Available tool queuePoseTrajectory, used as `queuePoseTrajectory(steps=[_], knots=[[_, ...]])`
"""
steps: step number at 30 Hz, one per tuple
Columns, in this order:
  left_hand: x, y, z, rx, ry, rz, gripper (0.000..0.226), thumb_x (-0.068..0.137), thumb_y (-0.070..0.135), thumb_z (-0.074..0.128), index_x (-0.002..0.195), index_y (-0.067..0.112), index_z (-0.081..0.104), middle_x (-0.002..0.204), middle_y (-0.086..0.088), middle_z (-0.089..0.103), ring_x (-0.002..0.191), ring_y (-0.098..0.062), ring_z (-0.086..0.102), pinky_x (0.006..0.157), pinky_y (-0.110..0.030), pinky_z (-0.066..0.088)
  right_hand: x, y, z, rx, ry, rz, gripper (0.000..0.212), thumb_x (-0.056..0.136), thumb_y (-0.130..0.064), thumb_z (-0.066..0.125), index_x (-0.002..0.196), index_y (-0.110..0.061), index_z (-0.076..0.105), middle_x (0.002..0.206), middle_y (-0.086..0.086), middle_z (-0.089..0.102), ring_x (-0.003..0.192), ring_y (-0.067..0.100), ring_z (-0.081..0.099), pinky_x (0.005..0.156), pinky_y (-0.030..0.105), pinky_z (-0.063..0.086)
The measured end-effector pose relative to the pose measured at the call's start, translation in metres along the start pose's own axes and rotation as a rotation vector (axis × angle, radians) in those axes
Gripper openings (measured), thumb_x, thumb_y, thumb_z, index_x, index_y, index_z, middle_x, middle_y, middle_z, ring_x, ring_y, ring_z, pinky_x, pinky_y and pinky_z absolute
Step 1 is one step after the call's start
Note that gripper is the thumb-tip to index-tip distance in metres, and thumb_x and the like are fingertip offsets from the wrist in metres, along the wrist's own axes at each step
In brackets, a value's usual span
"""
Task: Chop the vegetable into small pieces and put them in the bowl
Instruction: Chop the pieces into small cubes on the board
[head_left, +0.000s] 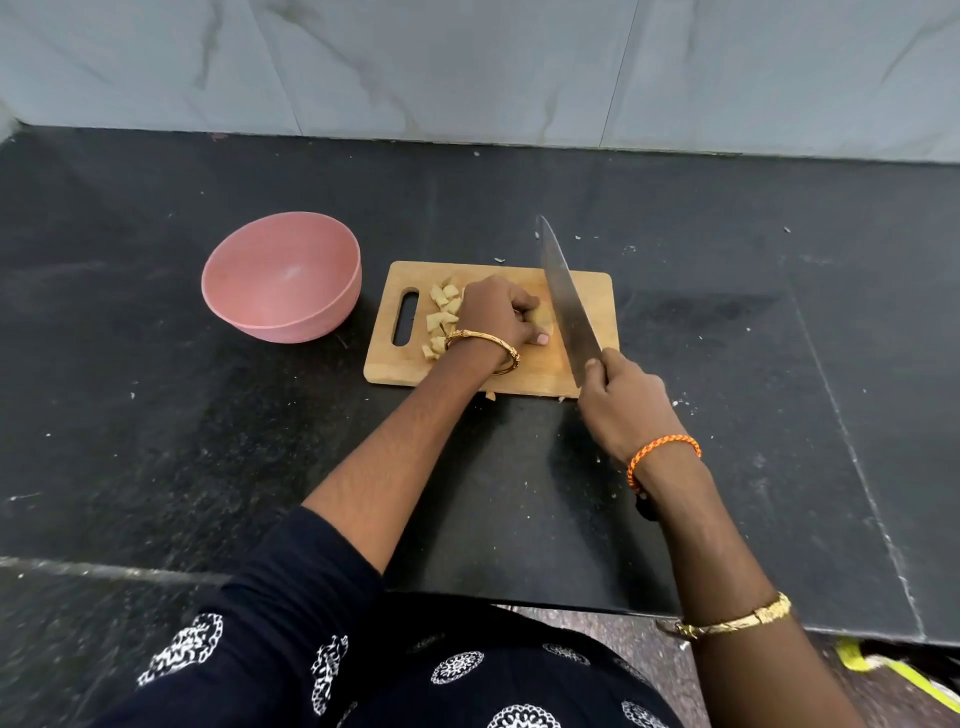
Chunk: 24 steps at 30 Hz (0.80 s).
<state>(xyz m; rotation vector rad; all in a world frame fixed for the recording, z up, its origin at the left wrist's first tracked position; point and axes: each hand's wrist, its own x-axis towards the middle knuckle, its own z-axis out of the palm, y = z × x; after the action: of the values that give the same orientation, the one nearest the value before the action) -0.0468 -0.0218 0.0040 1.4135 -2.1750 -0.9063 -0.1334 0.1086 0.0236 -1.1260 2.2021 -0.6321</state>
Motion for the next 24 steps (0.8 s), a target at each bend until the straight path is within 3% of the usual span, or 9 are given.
queuePoseTrajectory(steps=[4,6,11,15,19,22,24], knots=[[0.001,-0.001,0.001,0.004,-0.002,0.006,0.052,0.061,0.017,0.085,0.109,0.004,0.067,0.100,-0.010,0.072,0.086,-0.017,0.064,0.084,-0.023,0.049,0.000,-0.005,-0.001,-0.017,-0.022,-0.017,0.027,0.100,-0.027,0.030,0.087,-0.011,0.046,0.089,0.014,0.054,0.064,0.015,0.046,0.058,0.029,0.032],[0.001,-0.001,0.001,-0.003,-0.011,-0.005,0.053,0.062,0.017,0.085,0.110,0.004,0.066,0.099,-0.010,0.072,0.081,-0.013,0.061,0.080,-0.018,0.046,0.000,-0.006,-0.001,-0.025,-0.024,-0.010,0.027,0.100,-0.026,0.030,0.081,-0.013,0.043,0.086,0.014,0.053,0.064,0.017,0.046,0.057,0.028,0.032],[0.002,-0.002,0.001,-0.013,-0.013,-0.001,0.052,0.062,0.016,0.085,0.110,0.004,0.067,0.097,-0.009,0.072,0.074,-0.008,0.056,0.073,-0.014,0.042,0.006,-0.013,-0.001,-0.051,-0.036,0.000,0.024,0.099,-0.025,0.030,0.088,-0.010,0.043,0.087,0.013,0.050,0.068,0.024,0.047,0.068,0.030,0.034],[0.002,-0.001,0.000,-0.007,-0.007,0.007,0.052,0.062,0.015,0.085,0.109,0.004,0.067,0.098,-0.010,0.072,0.073,-0.008,0.057,0.076,-0.015,0.045,0.017,-0.021,-0.002,-0.089,-0.053,0.008,0.025,0.100,-0.025,0.030,0.101,-0.008,0.049,0.095,0.014,0.049,0.081,0.027,0.047,0.073,0.030,0.036],[0.000,0.000,0.000,-0.006,0.005,0.009,0.051,0.062,0.013,0.085,0.108,0.002,0.067,0.096,-0.012,0.072,0.075,-0.012,0.060,0.079,-0.020,0.049,0.013,-0.027,0.004,-0.120,-0.030,0.024,0.028,0.100,-0.024,0.030,0.111,-0.006,0.048,0.079,0.007,0.042,0.088,0.033,0.051,0.078,0.037,0.042],[-0.001,0.001,0.000,-0.009,0.013,0.004,0.047,0.063,0.010,0.084,0.106,0.002,0.068,0.096,-0.012,0.072,0.081,-0.018,0.066,0.084,-0.027,0.053,0.001,-0.026,0.010,-0.170,-0.042,0.077,0.026,0.099,-0.023,0.033,0.114,-0.007,0.047,0.095,0.016,0.047,0.100,0.040,0.055,0.082,0.041,0.044],[0.000,0.001,0.000,-0.006,0.016,0.012,0.044,0.064,0.008,0.083,0.105,0.002,0.068,0.095,-0.013,0.073,0.083,-0.020,0.068,0.083,-0.031,0.054,-0.011,-0.019,0.015,-0.180,-0.036,0.092,0.024,0.099,-0.023,0.033,0.112,-0.007,0.046,0.099,0.019,0.051,0.098,0.040,0.054,0.078,0.039,0.042]])
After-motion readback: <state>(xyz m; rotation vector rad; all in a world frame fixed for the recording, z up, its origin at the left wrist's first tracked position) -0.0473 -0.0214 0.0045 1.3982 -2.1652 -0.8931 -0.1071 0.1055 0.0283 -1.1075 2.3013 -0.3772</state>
